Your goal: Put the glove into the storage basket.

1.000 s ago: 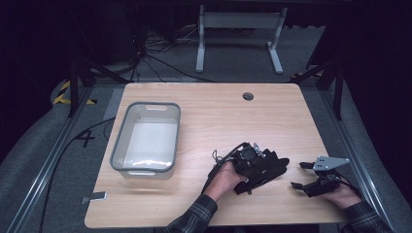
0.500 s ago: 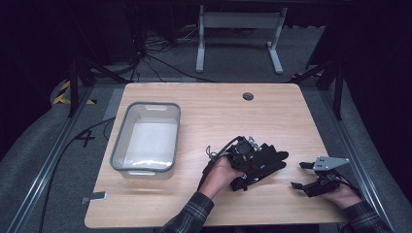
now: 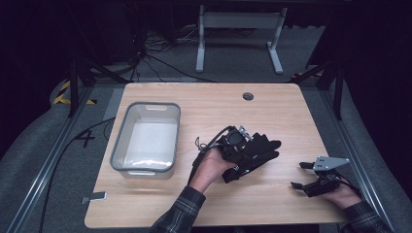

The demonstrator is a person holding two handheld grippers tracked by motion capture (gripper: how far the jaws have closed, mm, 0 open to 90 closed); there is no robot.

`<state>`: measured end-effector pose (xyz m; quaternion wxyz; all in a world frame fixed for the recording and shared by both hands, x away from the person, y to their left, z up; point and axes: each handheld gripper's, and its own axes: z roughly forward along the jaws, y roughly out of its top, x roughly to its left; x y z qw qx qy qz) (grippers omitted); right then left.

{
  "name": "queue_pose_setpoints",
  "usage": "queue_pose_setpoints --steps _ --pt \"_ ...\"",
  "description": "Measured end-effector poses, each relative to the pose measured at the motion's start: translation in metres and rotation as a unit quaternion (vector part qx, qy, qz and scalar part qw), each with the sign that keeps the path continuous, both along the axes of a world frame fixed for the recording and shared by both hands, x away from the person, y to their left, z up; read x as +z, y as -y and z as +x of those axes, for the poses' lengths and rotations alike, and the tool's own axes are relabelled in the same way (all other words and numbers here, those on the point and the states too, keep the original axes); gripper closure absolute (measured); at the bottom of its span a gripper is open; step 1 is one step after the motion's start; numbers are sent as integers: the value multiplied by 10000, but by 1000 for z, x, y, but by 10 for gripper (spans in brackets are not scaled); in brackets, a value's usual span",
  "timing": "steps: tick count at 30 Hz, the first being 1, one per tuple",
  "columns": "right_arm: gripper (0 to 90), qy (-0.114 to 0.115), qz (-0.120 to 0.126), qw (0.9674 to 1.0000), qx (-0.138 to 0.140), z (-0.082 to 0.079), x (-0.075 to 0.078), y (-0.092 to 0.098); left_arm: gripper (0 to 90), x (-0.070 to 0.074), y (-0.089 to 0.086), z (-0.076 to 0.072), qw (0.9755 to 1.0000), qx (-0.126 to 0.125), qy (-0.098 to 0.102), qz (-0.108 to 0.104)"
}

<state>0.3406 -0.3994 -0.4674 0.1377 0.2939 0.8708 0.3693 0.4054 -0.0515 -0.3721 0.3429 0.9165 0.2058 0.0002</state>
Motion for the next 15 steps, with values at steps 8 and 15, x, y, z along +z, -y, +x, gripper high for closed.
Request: queue_pose_setpoints --steps 8,15 --pt "3 -63 -119 9999 -93 1 -1 -3 691 17 -26 5 9995 284 73 -124" --pt "3 -64 -120 9999 -97 1 -1 -3 691 27 -48 8 9984 529 138 -147"
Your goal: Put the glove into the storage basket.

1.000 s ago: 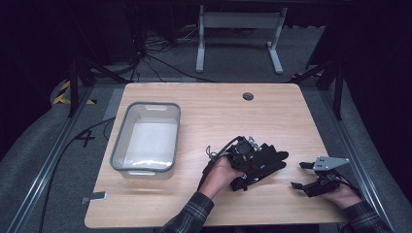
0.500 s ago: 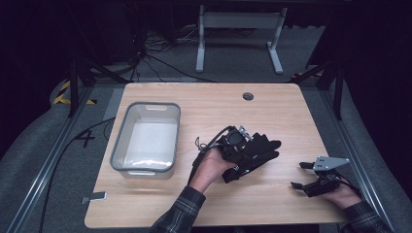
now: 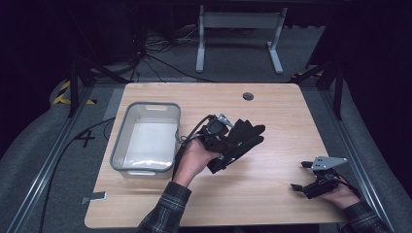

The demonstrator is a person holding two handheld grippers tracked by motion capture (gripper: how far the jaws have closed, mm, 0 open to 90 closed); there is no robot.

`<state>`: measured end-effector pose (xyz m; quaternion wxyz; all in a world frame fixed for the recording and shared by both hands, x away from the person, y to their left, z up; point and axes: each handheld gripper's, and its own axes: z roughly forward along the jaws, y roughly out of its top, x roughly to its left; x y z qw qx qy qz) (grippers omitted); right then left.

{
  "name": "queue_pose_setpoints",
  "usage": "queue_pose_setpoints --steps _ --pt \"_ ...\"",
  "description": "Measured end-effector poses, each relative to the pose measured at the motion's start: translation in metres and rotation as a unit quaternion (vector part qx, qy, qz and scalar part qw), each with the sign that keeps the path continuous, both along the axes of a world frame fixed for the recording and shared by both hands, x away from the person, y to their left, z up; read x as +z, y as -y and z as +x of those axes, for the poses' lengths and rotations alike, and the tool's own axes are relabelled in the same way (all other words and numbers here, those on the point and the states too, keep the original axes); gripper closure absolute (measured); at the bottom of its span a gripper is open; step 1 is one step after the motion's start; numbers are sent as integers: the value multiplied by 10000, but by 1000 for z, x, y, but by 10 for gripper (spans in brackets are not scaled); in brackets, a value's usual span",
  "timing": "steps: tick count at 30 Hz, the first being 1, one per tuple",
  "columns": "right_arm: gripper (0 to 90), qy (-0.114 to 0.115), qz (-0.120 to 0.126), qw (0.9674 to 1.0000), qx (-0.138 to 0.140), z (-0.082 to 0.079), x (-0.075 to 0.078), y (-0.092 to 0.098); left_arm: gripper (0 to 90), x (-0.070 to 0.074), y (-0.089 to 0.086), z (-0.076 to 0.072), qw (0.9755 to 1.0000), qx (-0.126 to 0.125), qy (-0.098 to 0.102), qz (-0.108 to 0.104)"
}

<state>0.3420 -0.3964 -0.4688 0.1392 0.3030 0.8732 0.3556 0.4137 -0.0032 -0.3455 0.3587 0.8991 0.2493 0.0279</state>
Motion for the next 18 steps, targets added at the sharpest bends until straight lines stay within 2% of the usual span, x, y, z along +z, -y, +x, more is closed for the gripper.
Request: queue_pose_setpoints --steps 9,18 --pt "3 -7 2 10000 -3 0 0 0 691 13 -39 5 9989 462 83 -90" --pt "3 -7 2 10000 0 0 0 0 691 23 -75 7 9957 897 179 -134"
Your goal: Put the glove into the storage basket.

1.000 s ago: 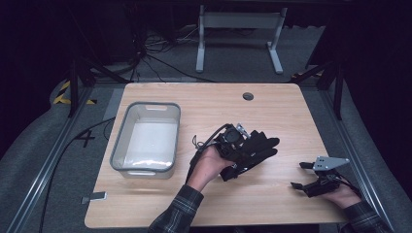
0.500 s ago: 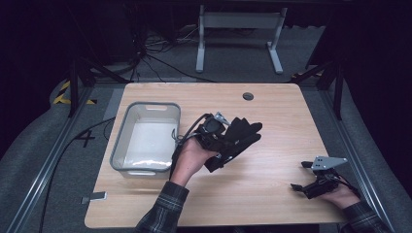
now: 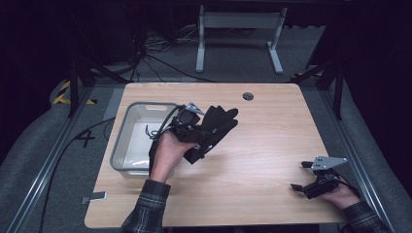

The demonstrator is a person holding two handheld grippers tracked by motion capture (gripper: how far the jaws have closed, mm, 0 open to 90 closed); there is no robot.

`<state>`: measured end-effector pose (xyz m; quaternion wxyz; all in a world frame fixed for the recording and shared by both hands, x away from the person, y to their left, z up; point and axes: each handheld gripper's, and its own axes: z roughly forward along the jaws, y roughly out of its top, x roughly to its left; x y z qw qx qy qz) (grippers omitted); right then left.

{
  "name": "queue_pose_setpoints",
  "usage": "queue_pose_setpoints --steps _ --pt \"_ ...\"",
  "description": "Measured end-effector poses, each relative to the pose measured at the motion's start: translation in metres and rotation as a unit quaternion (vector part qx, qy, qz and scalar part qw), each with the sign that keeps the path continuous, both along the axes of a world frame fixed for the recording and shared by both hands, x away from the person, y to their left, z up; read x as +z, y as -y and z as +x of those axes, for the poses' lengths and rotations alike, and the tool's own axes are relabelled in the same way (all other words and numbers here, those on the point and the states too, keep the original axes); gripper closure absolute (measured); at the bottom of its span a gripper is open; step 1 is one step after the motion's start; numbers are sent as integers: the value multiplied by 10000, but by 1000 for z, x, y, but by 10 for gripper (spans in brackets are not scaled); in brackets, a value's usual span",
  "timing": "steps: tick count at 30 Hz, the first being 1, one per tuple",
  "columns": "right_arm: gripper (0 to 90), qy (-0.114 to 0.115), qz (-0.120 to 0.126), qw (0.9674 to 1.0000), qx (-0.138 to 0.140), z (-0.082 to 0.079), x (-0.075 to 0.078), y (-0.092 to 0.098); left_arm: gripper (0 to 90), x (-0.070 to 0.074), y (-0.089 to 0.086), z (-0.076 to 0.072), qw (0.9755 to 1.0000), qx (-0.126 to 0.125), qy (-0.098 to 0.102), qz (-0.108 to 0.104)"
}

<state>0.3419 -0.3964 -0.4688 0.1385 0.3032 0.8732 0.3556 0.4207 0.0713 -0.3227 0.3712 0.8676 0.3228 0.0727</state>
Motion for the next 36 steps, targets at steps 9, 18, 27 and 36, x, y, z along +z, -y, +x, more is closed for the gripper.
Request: queue_pose_setpoints --steps 9,18,27,36 --pt "3 0 -1 10000 -1 0 0 0 691 1 -44 -1 9984 556 17 -100" --pt "3 0 0 10000 0 0 0 0 691 -6 -82 -6 9939 1087 19 -171" --pt "3 10 -3 10000 2 0 0 0 690 -18 -121 -6 9864 1631 -64 -193" --pt "3 2 0 10000 0 0 0 0 689 -47 -136 6 9821 1858 -321 -44"
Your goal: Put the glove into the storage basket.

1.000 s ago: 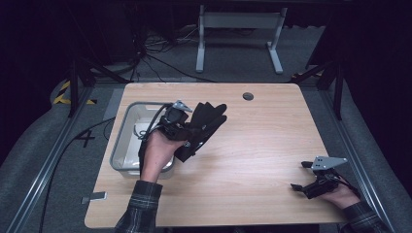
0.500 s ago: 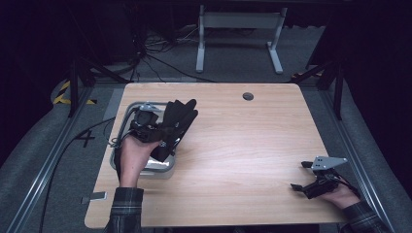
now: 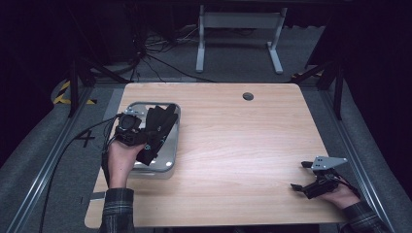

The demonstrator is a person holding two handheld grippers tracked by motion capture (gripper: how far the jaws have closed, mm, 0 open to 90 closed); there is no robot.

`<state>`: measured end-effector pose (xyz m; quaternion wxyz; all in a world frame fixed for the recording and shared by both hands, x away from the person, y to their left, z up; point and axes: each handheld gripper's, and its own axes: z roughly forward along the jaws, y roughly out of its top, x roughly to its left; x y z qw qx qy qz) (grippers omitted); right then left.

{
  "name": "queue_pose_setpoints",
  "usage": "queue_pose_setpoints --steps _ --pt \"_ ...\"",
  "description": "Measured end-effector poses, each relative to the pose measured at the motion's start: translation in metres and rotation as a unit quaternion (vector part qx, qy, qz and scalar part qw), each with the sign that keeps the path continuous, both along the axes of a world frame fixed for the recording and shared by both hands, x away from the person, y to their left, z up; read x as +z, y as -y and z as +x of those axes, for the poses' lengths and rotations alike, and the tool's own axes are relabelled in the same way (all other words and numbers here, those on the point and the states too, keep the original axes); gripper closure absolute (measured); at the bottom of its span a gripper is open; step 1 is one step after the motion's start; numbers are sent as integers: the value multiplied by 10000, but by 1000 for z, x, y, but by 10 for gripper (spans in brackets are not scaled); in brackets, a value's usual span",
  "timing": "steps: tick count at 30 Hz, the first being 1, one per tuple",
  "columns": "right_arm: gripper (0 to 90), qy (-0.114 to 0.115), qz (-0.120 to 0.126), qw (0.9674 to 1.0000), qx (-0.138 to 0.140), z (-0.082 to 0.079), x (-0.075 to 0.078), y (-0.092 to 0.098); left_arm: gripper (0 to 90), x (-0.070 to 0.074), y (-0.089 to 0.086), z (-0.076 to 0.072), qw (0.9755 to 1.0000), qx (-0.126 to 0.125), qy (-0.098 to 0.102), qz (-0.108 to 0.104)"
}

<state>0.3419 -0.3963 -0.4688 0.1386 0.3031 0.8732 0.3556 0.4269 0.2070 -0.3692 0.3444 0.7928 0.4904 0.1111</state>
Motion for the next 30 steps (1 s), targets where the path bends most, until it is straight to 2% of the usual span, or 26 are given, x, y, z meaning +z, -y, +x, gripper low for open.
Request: queue_pose_setpoints --steps 5,8,13,16,19,20,26,30 --pt "3 1 1 10000 1 0 0 0 686 -16 -4 9 9999 46 -163 -24" --pt "3 -1 0 10000 -1 0 0 0 684 -26 -2 17 9996 48 -280 30" --pt "3 -1 0 10000 -1 0 0 0 681 -33 1 25 9992 33 -376 114" --pt "3 2 0 10000 1 0 0 0 679 -40 2 30 9984 78 -472 297" --pt "3 0 0 10000 1 0 0 0 675 -44 2 33 9978 72 -543 375" --pt "3 1 0 10000 1 0 0 0 672 -47 2 35 9970 91 -589 496" --pt "3 -1 0 10000 -1 0 0 0 650 -51 1 38 9965 126 -657 504" --pt "3 2 0 10000 1 0 0 0 575 -52 -1 38 9960 194 -694 525"
